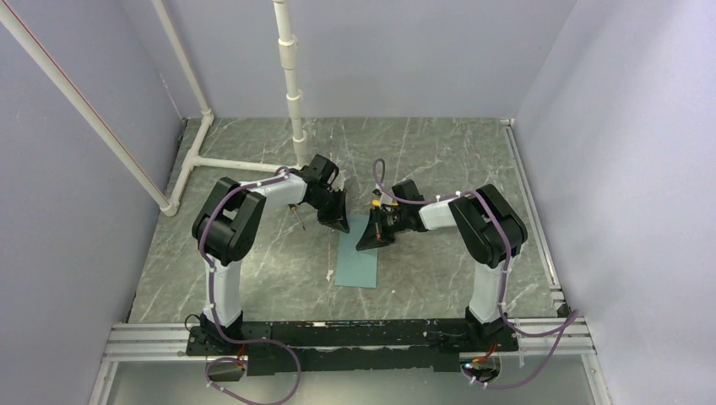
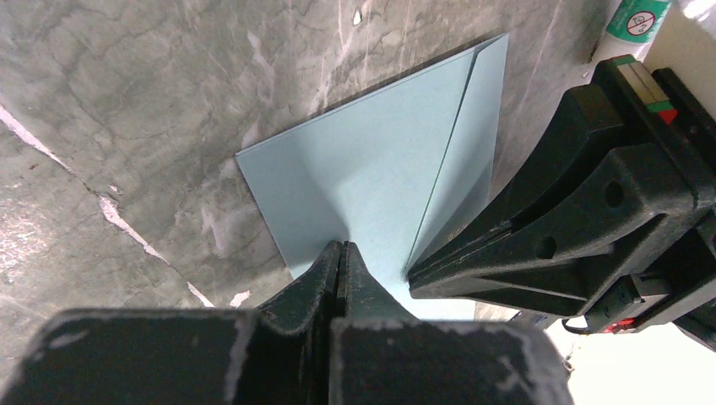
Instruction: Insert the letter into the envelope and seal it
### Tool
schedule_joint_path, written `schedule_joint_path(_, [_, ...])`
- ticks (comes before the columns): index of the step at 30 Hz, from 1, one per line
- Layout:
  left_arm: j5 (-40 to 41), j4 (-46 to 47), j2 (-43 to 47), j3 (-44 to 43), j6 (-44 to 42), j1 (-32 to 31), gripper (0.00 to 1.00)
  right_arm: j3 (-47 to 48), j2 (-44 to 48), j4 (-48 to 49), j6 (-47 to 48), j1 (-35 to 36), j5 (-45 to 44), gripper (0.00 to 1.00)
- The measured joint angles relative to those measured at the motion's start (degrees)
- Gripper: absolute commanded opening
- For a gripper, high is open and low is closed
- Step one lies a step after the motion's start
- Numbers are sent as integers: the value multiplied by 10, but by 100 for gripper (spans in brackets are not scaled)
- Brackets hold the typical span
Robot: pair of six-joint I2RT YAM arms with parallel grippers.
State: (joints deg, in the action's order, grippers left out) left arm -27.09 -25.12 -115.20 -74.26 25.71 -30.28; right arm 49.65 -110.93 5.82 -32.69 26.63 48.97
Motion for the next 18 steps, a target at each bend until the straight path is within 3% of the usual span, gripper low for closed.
schedule_joint_path(18, [0,0,0,1,0,0,2,-8,26,14,1,-7,-66,0])
